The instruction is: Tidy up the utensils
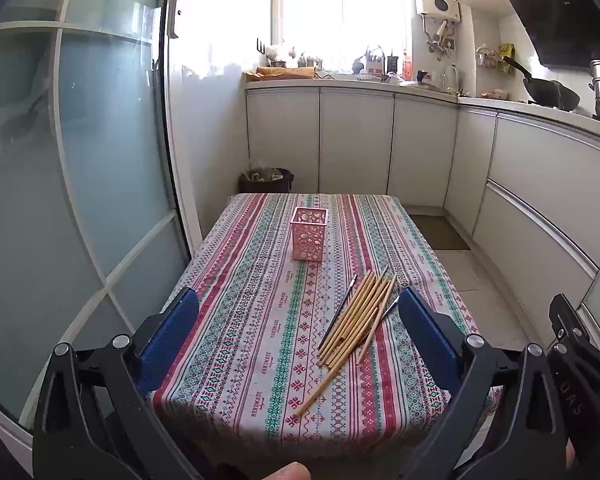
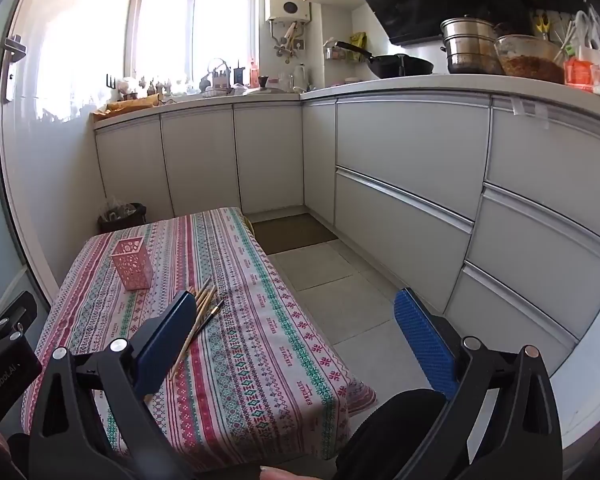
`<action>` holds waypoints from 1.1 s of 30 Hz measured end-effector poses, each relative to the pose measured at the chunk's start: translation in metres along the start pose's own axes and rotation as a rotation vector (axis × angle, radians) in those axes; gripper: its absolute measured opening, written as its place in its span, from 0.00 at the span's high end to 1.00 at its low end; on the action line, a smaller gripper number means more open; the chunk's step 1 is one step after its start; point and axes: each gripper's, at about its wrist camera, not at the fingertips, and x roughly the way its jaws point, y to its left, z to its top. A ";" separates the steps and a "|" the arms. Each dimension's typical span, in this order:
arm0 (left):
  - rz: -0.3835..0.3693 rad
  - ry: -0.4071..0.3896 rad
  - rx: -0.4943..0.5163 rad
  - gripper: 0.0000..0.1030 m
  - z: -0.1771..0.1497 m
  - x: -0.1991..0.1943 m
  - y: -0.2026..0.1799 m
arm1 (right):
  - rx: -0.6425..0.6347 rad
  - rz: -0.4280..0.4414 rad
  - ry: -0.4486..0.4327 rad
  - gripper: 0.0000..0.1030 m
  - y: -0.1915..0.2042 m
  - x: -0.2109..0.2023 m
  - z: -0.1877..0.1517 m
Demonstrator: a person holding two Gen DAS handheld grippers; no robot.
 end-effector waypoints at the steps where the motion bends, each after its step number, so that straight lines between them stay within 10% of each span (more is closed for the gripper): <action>1: -0.001 -0.001 0.000 0.07 0.000 0.000 0.000 | 0.000 -0.001 0.000 0.06 0.000 0.001 0.000; 33: -0.019 0.004 -0.020 0.07 0.000 -0.002 0.004 | 0.000 -0.001 -0.028 0.06 0.003 -0.009 0.000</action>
